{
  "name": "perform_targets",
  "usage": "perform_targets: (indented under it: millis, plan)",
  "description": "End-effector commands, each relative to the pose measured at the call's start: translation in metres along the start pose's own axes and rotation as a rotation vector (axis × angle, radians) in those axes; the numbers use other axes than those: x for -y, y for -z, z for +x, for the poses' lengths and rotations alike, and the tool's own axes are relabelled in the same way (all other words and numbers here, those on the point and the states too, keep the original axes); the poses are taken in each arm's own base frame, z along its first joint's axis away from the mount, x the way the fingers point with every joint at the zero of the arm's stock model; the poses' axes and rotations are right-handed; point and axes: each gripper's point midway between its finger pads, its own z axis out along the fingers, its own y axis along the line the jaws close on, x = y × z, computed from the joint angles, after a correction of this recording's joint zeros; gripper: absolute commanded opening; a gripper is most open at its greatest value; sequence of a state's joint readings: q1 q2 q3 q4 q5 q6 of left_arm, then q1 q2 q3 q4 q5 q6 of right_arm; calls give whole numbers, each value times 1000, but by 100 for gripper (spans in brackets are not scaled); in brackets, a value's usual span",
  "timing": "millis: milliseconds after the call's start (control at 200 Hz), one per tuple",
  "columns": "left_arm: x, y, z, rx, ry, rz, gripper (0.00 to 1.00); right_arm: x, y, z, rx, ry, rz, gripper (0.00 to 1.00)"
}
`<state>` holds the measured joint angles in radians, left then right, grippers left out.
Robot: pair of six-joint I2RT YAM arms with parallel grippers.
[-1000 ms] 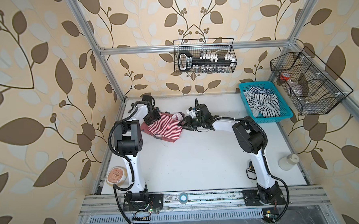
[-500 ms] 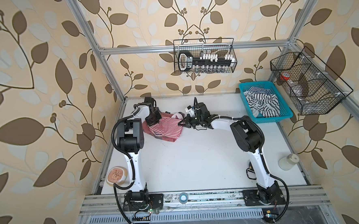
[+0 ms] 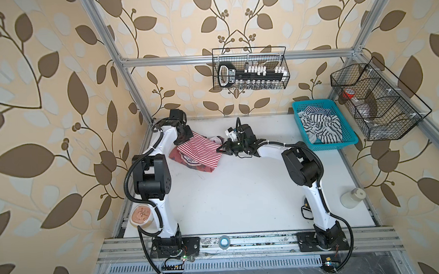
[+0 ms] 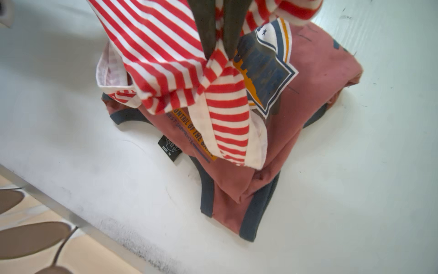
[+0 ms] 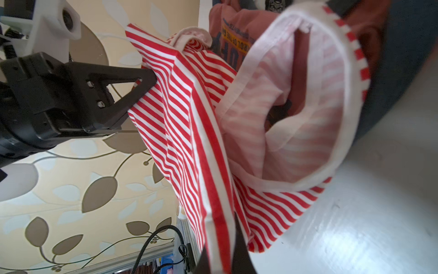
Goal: Fold and stack tank tops
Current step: Pick up the tank top from the tank top, then place the tank top at the tank top.
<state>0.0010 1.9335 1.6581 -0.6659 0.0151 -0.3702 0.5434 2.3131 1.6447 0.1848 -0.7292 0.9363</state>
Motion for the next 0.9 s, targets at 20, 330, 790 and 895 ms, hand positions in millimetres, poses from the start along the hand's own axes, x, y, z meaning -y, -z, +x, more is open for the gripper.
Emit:
perform_targets:
  millis: [20,330,790,895]
  plan:
    - [-20,2,-5,26,-17,-91,0,-17,-5,-5,0,46,-29,0]
    - [-55,-40,10,-48,27,-168,0,6,-21,2,-39,0,-4,11]
    - [-55,-34,-13,-6,69,-139,62,30,7,-9,23,-35,48,34]
    - [-44,-2,-33,62,71,-105,64,23,28,-12,52,-13,58,35]
